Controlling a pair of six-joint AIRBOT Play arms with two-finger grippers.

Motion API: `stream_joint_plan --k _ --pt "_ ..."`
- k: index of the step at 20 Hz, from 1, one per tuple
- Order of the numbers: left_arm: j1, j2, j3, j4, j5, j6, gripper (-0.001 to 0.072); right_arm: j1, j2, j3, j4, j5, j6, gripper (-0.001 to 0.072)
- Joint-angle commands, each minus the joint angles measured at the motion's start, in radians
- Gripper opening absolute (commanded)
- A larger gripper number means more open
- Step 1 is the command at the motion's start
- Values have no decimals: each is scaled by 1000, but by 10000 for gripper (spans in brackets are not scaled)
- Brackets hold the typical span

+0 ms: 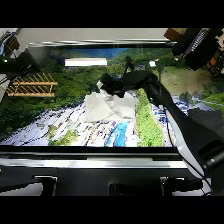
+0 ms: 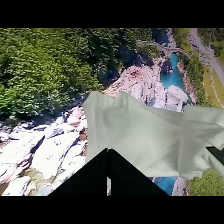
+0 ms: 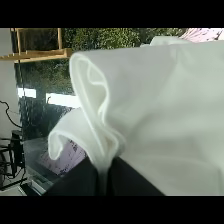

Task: Fold the clothes and pants, and hang the long-sleeved shirts on hangers.

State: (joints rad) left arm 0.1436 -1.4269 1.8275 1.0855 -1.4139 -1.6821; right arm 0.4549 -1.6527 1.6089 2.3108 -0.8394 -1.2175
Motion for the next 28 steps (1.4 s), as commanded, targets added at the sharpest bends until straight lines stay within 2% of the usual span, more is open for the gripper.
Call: stream_joint_plan --k 1,12,14,16,17,19,21,23,28 --pt "53 18 -3 8 -36 11 16 43 -76 1 43 77 10 37" --pt "53 16 -4 8 -35 22 16 80 -142 1 52 86 26 47" --pt "53 16 -4 8 -37 22 16 87 -152 1 54 131 30 167" --pt "53 16 -4 8 -37 22 16 86 -148 1 82 162 54 396" --pt "53 16 -4 8 -37 22 16 87 -138 1 100 170 55 435" --pt "53 16 -4 8 -37 22 16 86 -94 1 103 154 47 460" --pt "53 16 -4 8 -37 22 16 69 -33 1 97 131 -8 567" --pt "53 16 -4 8 -37 22 16 10 35 1 81 70 -38 567" --pt "53 16 -4 8 -37 22 16 -309 124 0 -14 -298 -182 583"
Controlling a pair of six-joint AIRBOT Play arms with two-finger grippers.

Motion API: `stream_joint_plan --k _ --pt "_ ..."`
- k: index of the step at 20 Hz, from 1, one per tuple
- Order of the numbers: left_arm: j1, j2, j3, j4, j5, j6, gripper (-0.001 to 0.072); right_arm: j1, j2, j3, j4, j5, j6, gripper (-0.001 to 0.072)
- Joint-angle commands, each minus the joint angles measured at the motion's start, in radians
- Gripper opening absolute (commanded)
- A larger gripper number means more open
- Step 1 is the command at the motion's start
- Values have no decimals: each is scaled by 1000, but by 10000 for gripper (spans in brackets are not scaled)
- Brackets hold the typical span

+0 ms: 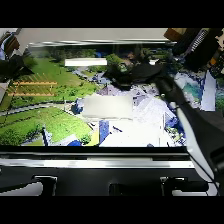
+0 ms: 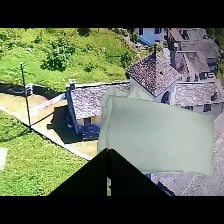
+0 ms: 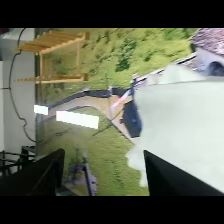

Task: Fold the clothes and pants, and hang the long-sleeved shirts on hangers.

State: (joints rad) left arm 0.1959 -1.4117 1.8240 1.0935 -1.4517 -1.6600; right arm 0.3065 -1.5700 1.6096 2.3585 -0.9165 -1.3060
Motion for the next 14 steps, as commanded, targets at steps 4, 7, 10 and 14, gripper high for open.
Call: stream_joint_plan --k 4,7,10,14 --pt "1 1 0 0 1 4 17 -401 2 -74 -60 -344 -253 594" --pt "1 1 0 0 1 4 17 -466 -82 -145 30 -343 -375 572" --pt "1 0 0 0 3 4 17 -445 -196 -163 68 -343 -427 535" --pt "-3 0 0 0 11 3 17 -404 -299 -163 99 -332 -459 535"
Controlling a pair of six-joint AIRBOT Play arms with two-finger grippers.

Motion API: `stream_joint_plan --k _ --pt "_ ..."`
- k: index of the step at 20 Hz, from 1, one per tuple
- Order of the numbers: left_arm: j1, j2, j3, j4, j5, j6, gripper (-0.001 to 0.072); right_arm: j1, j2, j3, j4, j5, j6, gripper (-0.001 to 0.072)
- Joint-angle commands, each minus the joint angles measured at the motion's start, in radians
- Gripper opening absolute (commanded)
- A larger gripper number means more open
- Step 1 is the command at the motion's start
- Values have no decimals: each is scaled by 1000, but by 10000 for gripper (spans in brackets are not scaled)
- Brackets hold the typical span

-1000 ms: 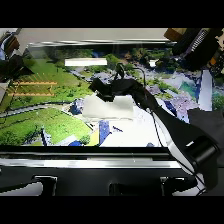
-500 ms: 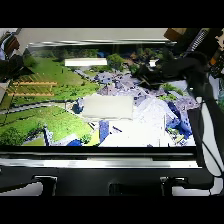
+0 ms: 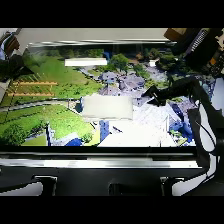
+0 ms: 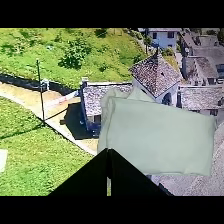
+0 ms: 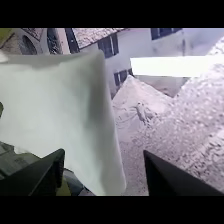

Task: Fold the clothes and pants, and hang the long-sleeved shirts on hangers.

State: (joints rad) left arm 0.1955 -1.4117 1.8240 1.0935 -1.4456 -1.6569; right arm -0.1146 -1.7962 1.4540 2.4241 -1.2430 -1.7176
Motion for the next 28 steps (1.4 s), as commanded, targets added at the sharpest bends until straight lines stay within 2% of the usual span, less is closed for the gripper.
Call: stream_joint_plan --k 1,7,10,11,12,13,16,19,24,28 --pt "-5 0 0 0 5 0 17 28 -90 -8 38 -11 -55 535" --pt "-6 -14 -21 0 5 0 17 113 -134 -8 65 -4 -79 535" --pt "-6 -14 -67 -1 5 0 17 145 -143 -7 74 11 -78 493" --pt "-6 -14 -72 -1 5 0 17 156 -143 -7 74 18 -77 384" --pt "-6 -13 -72 -1 5 0 17 158 -143 -7 82 19 -77 228" --pt "-6 -13 -72 -1 5 0 17 157 -141 -7 96 19 -77 36" --pt "-6 -9 -72 -2 4 0 17 143 -106 15 103 45 -61 36" --pt "-6 -4 -72 -3 1 0 17 94 -88 110 104 55 17 36" --pt "-6 -4 -72 -4 -22 0 17 -68 -77 294 103 91 145 35" --pt "-6 -4 -72 -4 -23 0 17 -206 -74 417 103 125 209 35"
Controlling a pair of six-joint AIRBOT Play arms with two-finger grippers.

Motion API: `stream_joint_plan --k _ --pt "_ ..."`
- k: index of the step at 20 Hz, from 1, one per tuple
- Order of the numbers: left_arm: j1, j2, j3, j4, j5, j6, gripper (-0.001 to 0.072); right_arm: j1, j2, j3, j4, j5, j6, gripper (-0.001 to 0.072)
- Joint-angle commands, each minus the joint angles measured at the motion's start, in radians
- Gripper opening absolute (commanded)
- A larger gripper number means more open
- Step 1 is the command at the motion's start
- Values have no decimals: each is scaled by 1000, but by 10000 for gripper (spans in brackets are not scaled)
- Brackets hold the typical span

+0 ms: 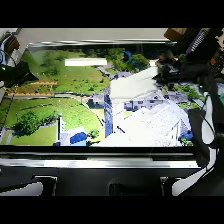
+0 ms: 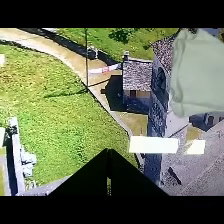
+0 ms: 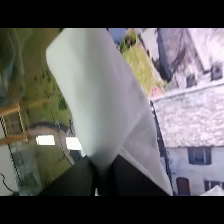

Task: Fold the clothes and pants, and hang the long-sleeved shirts on hangers.

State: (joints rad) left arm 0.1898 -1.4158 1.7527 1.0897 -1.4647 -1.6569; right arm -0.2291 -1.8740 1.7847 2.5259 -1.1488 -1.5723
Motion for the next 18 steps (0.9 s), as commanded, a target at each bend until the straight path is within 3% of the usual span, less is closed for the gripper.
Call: stream_joint_plan --k 1,10,15,18 --pt "0 0 0 0 -3 0 17 -123 3 110 0 45 80 35" --pt "0 0 0 0 -3 -3 17 -353 48 198 -90 184 252 34" --pt "0 0 0 0 -3 -3 17 -398 118 198 -357 197 483 34" --pt "0 0 0 -1 -3 -13 17 -398 158 198 -481 131 595 34"
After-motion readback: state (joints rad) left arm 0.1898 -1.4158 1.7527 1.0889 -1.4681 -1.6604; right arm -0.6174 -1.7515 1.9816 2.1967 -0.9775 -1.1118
